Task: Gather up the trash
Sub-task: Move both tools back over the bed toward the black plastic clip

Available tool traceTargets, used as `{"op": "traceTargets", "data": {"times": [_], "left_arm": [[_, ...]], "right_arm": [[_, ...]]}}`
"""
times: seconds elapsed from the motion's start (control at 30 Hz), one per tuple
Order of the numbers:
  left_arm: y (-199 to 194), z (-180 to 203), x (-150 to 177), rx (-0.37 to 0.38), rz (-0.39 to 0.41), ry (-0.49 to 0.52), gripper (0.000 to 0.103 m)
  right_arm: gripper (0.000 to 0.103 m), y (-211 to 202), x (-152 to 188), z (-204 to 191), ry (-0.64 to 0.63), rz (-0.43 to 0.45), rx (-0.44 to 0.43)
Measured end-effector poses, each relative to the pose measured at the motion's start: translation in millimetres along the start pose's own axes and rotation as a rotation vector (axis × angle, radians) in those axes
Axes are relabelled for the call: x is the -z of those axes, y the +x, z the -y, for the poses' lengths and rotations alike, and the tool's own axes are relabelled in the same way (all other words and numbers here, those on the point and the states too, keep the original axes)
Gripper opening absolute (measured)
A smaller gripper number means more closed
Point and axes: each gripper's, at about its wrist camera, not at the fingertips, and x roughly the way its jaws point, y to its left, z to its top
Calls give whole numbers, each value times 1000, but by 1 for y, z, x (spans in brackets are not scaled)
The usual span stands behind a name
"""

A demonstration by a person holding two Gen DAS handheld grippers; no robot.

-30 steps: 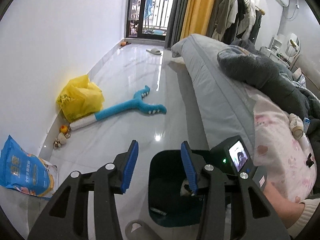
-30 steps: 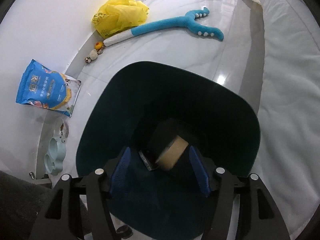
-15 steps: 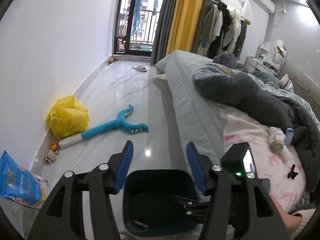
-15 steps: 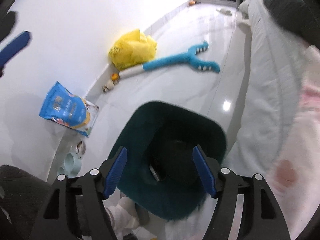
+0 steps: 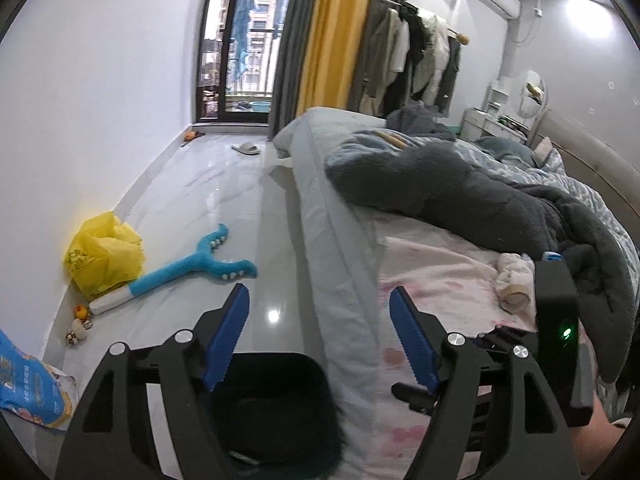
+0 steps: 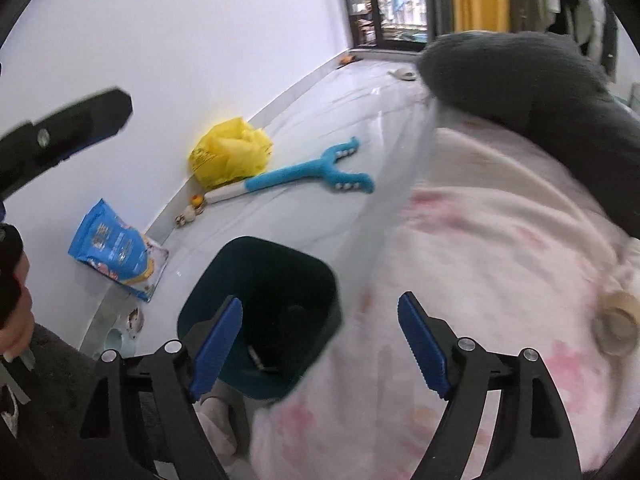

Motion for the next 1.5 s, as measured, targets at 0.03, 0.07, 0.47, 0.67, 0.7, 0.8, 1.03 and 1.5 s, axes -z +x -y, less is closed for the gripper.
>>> {"op": "traceTargets", "data": {"times": [0.03, 0.07, 0.47, 0.67, 0.7, 0.8, 1.03, 1.5], "left_arm": [[2, 10, 0, 10, -1, 9, 75], [3, 15, 0, 18, -2, 15, 75], [28, 97, 14, 115, -52, 92, 76], [39, 135, 27, 156, -82, 133, 76], [40, 141, 29, 162, -85, 140, 76], [45, 162, 37, 191, -102, 172, 76], [58, 206, 54, 257, -151, 230, 76], [76, 284, 98, 380, -276, 363, 81]], "right_arm": [[81, -5, 2, 5, 4, 6, 8], [81, -11, 4, 10, 8, 13, 18], [81, -75, 43, 86, 69, 75, 105], [81, -108, 64, 127, 126, 113, 145], [81, -114, 68, 134, 137, 120, 151], [81, -123, 80, 153, 166, 128, 159], [81, -137, 105, 192, 211, 123, 153], [55, -134, 140, 233, 276, 108, 37]]}}
